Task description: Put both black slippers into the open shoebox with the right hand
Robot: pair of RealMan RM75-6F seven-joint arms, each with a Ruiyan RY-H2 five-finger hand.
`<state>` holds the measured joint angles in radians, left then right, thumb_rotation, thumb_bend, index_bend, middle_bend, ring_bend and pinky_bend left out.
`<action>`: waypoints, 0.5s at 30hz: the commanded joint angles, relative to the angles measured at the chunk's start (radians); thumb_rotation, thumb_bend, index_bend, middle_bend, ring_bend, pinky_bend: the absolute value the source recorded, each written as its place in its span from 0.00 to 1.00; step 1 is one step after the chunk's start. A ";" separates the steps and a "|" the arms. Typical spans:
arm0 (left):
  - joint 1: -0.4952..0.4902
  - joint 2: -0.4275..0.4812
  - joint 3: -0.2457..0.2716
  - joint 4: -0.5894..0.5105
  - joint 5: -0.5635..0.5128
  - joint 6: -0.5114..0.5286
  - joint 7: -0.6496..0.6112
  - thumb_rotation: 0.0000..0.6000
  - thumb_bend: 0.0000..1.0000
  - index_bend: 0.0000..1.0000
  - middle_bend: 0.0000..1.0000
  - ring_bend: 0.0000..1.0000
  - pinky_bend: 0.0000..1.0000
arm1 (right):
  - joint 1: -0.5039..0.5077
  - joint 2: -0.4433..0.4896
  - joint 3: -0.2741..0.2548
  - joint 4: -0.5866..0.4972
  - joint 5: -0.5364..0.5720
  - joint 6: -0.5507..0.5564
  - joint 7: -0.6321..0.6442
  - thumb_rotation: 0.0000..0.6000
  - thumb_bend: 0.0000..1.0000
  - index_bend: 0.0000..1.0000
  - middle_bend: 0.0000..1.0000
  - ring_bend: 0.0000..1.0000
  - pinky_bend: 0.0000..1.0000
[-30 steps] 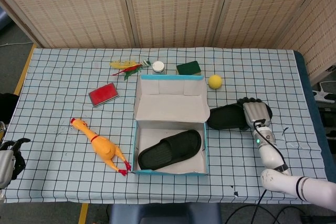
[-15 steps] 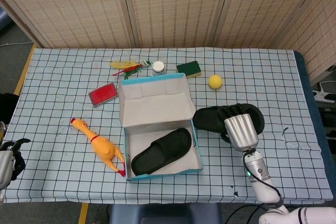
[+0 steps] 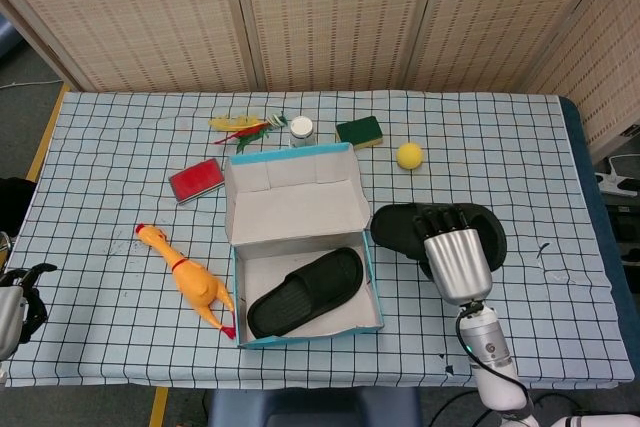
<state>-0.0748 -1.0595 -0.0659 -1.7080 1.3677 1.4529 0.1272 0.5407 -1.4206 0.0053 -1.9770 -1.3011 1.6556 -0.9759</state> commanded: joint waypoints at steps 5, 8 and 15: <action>0.001 0.001 0.000 -0.003 0.004 0.005 -0.002 1.00 0.41 0.29 0.27 0.28 0.43 | -0.016 0.010 0.040 -0.130 -0.015 -0.015 -0.133 1.00 0.04 0.48 0.46 0.32 0.26; 0.001 0.000 0.000 -0.001 0.002 0.003 0.001 1.00 0.41 0.29 0.27 0.28 0.43 | -0.008 0.012 0.037 -0.139 -0.058 -0.068 -0.050 1.00 0.04 0.49 0.46 0.33 0.26; 0.000 0.000 -0.001 0.000 0.000 0.002 0.002 1.00 0.41 0.29 0.27 0.28 0.43 | 0.036 0.038 0.054 -0.153 -0.080 -0.247 0.200 1.00 0.04 0.49 0.46 0.33 0.26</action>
<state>-0.0749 -1.0595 -0.0667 -1.7080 1.3679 1.4545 0.1293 0.5515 -1.3994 0.0479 -2.1221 -1.3681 1.4927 -0.8751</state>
